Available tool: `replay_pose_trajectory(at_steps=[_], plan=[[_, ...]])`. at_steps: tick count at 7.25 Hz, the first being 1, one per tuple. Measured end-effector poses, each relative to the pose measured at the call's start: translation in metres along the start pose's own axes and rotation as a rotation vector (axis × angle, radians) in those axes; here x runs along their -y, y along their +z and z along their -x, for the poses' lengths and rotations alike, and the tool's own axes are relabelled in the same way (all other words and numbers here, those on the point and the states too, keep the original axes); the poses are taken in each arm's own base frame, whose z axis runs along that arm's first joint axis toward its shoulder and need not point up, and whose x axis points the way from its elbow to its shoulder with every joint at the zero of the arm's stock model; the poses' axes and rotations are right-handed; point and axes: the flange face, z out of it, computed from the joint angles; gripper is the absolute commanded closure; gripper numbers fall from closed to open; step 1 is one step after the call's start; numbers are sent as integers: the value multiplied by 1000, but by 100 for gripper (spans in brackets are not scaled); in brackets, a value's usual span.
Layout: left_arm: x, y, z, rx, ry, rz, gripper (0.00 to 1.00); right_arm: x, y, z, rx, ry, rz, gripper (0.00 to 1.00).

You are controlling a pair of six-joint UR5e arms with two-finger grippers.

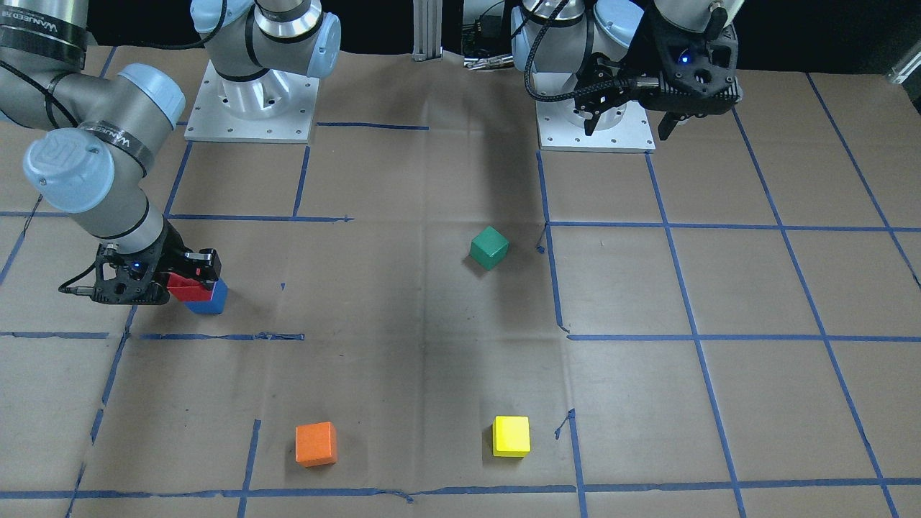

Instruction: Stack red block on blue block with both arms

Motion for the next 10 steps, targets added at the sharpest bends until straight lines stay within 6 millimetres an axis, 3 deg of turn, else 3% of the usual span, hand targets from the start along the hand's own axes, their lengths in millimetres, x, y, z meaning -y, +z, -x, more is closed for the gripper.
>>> replay_pose_trajectory(at_steps=[4, 6, 8, 10], plan=[[0, 0, 0, 0, 0, 0, 0, 2, -15, -2, -11, 3, -15, 0], [0, 0, 0, 0, 0, 0, 0, 9, -66, -5, -12, 3, 7, 0], [0, 0, 0, 0, 0, 0, 0, 17, -137, -2, -18, 27, 32, 0], [0, 0, 0, 0, 0, 0, 0, 4, -193, 42, -27, 47, 11, 0]])
